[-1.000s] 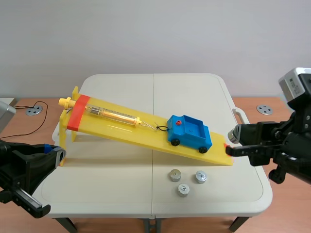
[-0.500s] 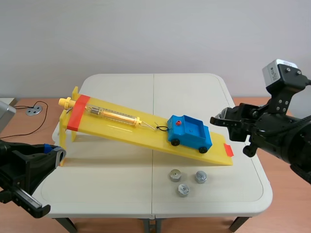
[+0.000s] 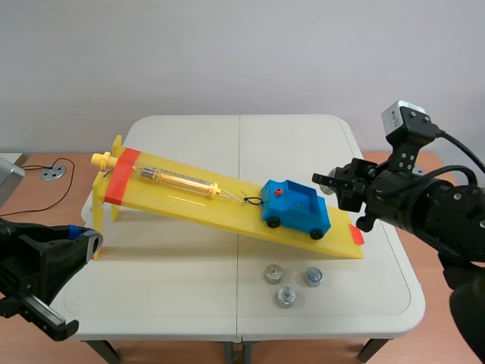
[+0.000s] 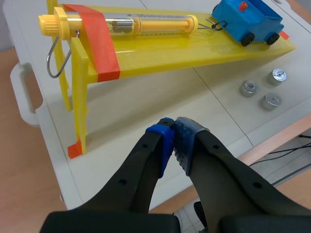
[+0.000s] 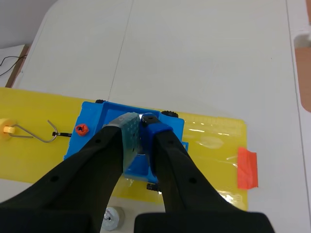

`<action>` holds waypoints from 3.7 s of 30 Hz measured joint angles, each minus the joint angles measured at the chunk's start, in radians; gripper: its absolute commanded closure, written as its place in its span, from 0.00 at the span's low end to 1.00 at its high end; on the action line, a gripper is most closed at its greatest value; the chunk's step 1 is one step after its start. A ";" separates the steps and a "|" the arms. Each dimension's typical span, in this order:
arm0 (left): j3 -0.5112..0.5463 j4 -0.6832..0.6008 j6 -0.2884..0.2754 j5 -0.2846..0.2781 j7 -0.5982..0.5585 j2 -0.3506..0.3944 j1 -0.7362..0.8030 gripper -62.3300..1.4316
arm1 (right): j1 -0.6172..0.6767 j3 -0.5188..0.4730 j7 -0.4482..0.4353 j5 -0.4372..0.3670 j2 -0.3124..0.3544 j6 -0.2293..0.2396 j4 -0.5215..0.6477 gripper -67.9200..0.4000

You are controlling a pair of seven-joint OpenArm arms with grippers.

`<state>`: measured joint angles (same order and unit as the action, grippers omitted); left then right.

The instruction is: Place the four metal weights on the blue cart on the ramp.

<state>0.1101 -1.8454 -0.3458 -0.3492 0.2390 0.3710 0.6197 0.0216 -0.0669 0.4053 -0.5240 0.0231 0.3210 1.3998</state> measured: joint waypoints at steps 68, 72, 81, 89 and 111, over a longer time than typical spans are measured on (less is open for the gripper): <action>0.000 0.000 0.000 0.000 0.004 0.000 0.000 0.93 | 0.380 -0.056 0.008 0.090 0.295 0.280 0.410 0.60; 0.000 0.000 0.000 0.000 0.004 0.000 0.000 0.93 | 0.419 -0.033 0.015 0.111 0.301 0.290 0.411 0.60; 0.000 0.000 0.000 0.000 0.004 0.000 0.000 0.93 | 0.393 0.137 -0.019 0.269 0.274 0.289 0.346 0.60; 0.000 0.000 0.000 0.000 0.005 0.000 0.000 0.93 | 0.288 0.219 -0.073 0.362 0.201 0.285 0.169 0.61; 0.000 0.000 0.000 0.000 0.005 0.000 0.000 0.93 | 0.173 0.332 -0.156 0.463 0.104 0.211 -0.077 0.62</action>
<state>0.1101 -1.8454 -0.3458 -0.3492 0.2436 0.3710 0.6197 0.1944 0.2653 0.2493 -0.0608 0.1268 0.5316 1.3228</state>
